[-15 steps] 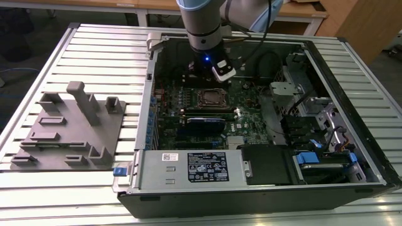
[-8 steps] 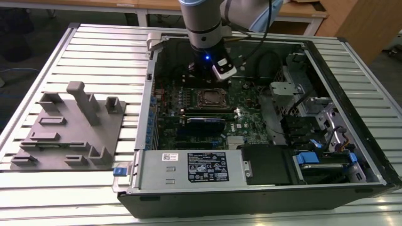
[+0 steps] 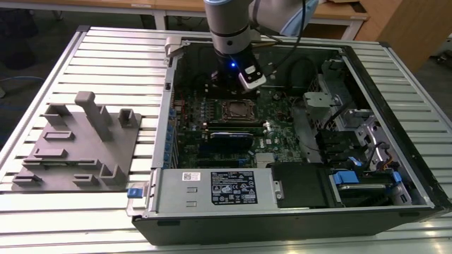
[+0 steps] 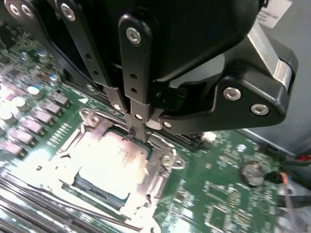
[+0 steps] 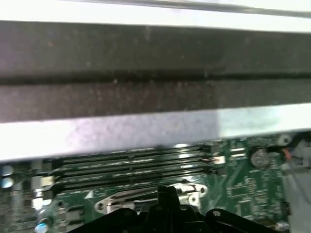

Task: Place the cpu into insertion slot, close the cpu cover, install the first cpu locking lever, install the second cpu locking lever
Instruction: 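Install the first cpu locking lever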

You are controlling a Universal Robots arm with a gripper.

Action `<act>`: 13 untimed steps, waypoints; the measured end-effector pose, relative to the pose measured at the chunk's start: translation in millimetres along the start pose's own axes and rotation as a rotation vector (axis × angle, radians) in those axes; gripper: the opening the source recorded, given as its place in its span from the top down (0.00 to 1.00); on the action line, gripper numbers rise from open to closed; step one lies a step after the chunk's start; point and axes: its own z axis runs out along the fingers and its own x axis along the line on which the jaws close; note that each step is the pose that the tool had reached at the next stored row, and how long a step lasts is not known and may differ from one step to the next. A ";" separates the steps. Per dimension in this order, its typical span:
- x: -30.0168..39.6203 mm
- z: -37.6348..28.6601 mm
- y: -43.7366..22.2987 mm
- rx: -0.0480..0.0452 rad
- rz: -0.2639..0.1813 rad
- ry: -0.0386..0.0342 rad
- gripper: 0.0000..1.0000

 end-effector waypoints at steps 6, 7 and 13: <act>-2.0 0.8 0.0 0.0085 0.008 0.0770 0.90; -2.1 0.8 0.0 0.0086 0.008 0.0781 0.90; -2.7 -1.0 0.3 0.0087 0.008 0.0813 0.90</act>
